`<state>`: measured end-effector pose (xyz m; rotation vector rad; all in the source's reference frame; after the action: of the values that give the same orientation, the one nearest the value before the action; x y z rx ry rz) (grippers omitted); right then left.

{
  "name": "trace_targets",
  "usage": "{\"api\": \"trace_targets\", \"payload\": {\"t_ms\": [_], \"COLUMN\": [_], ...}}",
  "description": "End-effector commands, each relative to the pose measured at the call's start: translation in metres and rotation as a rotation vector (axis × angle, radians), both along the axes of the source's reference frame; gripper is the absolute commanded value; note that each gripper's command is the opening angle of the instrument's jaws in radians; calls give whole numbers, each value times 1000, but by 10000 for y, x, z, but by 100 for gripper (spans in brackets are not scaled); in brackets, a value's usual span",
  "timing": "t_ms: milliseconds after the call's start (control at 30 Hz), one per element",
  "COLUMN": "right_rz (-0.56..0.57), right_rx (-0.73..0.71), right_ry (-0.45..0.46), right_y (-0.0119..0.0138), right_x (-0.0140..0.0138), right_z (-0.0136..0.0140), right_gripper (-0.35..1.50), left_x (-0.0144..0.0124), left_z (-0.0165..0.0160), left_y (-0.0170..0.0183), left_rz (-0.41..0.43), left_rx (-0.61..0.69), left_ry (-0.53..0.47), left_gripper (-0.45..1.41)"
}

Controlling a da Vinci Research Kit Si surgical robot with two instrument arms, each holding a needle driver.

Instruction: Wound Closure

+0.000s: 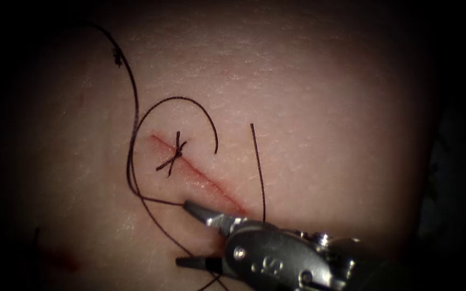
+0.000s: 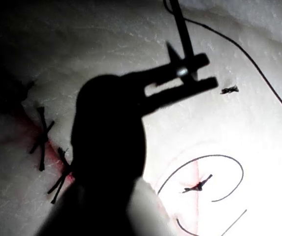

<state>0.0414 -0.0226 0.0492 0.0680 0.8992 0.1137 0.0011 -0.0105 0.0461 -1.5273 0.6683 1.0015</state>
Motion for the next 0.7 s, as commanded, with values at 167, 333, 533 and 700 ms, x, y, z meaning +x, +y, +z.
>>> {"api": "trace_targets", "payload": {"t_ms": [167,333,533,700], "right_rz": [10,19,10,8], "right_rx": [-36,-57,-74,-78], "right_ry": [-46,-69,-71,-61], "right_y": [5,5,-3,-3], "right_x": [7,12,22,29], "right_z": [22,41,64,73], "right_gripper": [89,95,92,12], "left_x": [-21,-37,-39,-41], "left_z": [12,16,16,15], "left_y": [-14,-18,-19,-25], "left_rz": [-142,-155,-144,-175], "left_rx": [52,59,56,69], "left_ry": [-3,-9,-10,-10], "left_gripper": [-45,-45,-45,-45]}}
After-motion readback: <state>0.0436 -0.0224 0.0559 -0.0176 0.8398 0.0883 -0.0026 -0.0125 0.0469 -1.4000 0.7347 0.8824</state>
